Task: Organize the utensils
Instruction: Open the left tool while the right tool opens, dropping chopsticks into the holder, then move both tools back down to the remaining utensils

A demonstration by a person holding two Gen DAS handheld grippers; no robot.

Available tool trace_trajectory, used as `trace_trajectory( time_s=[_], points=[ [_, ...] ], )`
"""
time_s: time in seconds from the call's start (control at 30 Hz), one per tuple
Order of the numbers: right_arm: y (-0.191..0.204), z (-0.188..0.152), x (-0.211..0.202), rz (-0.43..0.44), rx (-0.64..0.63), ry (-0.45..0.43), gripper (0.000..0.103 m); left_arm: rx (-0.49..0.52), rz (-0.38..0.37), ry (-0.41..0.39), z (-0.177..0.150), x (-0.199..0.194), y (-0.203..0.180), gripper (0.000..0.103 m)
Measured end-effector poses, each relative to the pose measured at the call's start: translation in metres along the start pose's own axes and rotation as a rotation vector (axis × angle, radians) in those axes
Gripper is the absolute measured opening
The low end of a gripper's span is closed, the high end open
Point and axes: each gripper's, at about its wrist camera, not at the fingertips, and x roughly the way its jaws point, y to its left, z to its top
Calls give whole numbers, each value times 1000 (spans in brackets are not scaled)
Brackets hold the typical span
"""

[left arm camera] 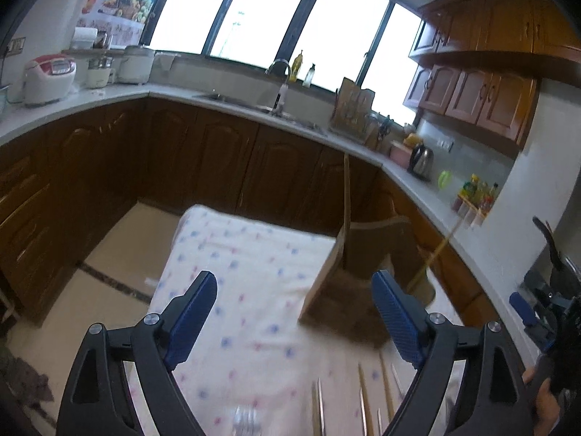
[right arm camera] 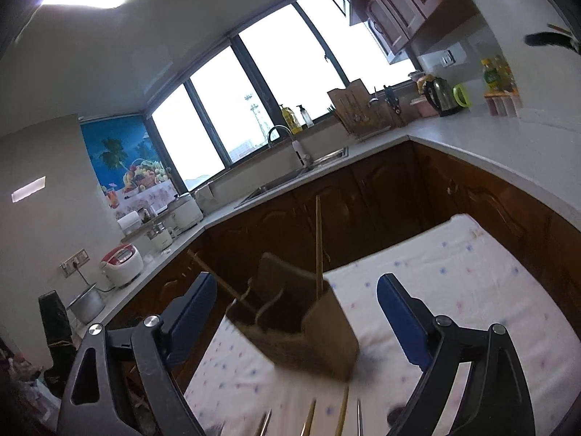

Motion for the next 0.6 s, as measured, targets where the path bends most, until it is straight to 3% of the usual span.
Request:
trace_trajectory(
  time_s=[0.1,0.17,0.2,0.27,0.33,0.5,0.6],
  points=[
    [-2,-13,-17,-19,-2,20,92,2,19,35,38,40,-46,87],
    [-3,-21,-26,-35,7,32,92,11,28,51,27,16,-32,87],
    [-5,-25,-30,-41,10,39,92,16,34,60,39,39,-56,87],
    [-8,-32,-38,-58,14,55,92,23,46,77,31,14,-48,87],
    [-11,-38,-44,-72,12,68,92,22,45,94,50,33,-71,87],
    [-16,-50,-57,-102,1,95,92,34,51,117,62,18,-84,87],
    [-19,-56,-63,-118,-4,106,92,35,55,129,79,28,-108,87]
  ],
)
